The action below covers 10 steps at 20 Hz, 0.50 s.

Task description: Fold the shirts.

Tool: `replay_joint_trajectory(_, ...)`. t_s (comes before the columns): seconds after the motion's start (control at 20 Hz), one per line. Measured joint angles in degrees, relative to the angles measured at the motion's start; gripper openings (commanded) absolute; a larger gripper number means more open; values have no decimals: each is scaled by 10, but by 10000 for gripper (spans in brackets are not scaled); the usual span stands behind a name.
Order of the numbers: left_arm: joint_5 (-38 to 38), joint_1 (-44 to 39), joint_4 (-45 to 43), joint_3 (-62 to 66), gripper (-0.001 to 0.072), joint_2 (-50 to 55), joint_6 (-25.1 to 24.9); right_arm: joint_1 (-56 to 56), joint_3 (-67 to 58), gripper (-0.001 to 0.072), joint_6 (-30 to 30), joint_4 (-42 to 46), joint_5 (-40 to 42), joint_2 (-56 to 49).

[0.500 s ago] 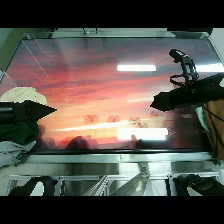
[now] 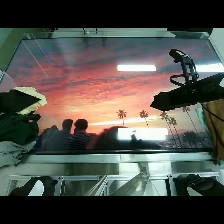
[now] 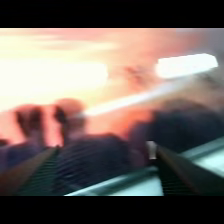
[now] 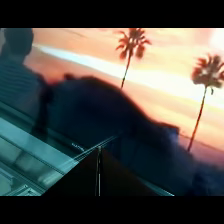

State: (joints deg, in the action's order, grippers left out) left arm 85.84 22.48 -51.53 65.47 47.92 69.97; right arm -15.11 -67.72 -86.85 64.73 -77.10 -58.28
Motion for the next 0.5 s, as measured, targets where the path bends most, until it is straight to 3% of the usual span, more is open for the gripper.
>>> replay_joint_trajectory(0.2,-62,60,-118,77,714,104,15,0,0,18,0,0,0,0)
replay_joint_trajectory(0.5,-121,142,-164,152,712,319,21,0,0,19,0,0,4,0)
